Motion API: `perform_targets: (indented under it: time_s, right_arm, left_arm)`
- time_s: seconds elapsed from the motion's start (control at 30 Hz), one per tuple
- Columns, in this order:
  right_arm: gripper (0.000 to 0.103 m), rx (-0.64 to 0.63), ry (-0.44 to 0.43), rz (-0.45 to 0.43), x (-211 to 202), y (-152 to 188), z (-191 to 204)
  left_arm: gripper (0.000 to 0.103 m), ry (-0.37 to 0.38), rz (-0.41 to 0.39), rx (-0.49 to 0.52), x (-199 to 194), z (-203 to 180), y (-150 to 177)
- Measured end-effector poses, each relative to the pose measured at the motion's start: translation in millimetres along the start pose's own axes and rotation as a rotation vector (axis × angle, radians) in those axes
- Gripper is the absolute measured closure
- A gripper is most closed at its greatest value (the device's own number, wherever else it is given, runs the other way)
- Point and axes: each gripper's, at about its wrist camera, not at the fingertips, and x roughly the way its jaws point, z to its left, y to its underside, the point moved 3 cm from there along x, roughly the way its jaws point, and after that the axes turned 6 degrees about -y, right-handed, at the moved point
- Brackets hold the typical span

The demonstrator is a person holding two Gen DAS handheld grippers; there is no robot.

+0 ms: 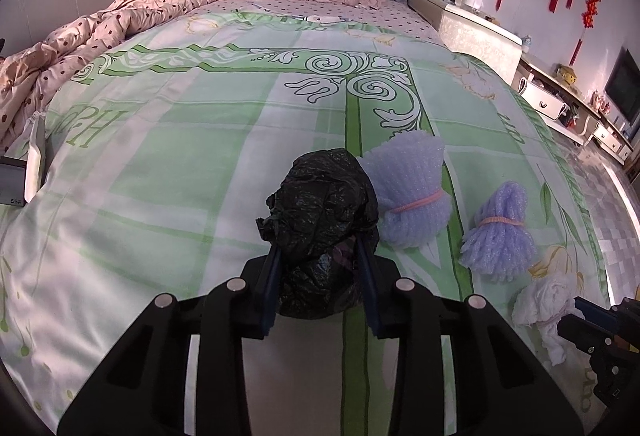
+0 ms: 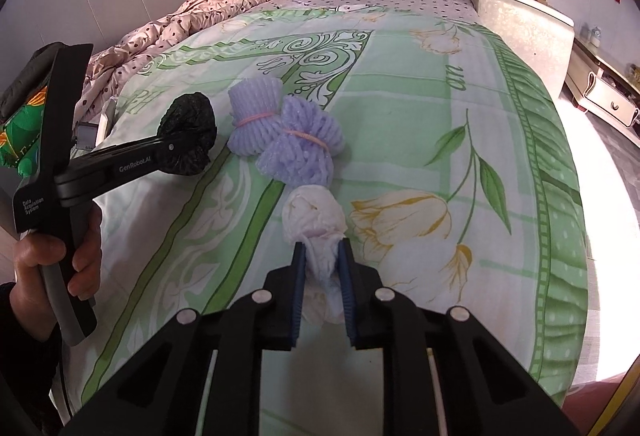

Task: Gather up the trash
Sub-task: 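Grasp the dark bundle with the left tool while the right tool grasps the white tissue bundle, then carry the dark bundle and white tissue over to the bin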

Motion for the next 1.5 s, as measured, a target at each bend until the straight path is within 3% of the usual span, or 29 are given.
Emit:
perform_targets:
  time_s: [0.83,1.13,1.5]
  right_arm:
    - [0.088,0.005,-0.026,-0.199,-171.2,24.2,42.8]
    - [0.088,0.026,-0.01,-0.285,-228.1,32.0,35.8]
    - [0.088,0.089,0.033,-0.429,-312.8,38.5,0.6]
  left_arm:
    - [0.071,0.063,-0.156,0.01,-186.9,-18.5,31.0]
    - [0.071,0.116,-0.219,0.05,-248.0,-56.4,33.6]
    - [0.071,0.21,-0.301,0.12,-318.5,-121.7,29.1]
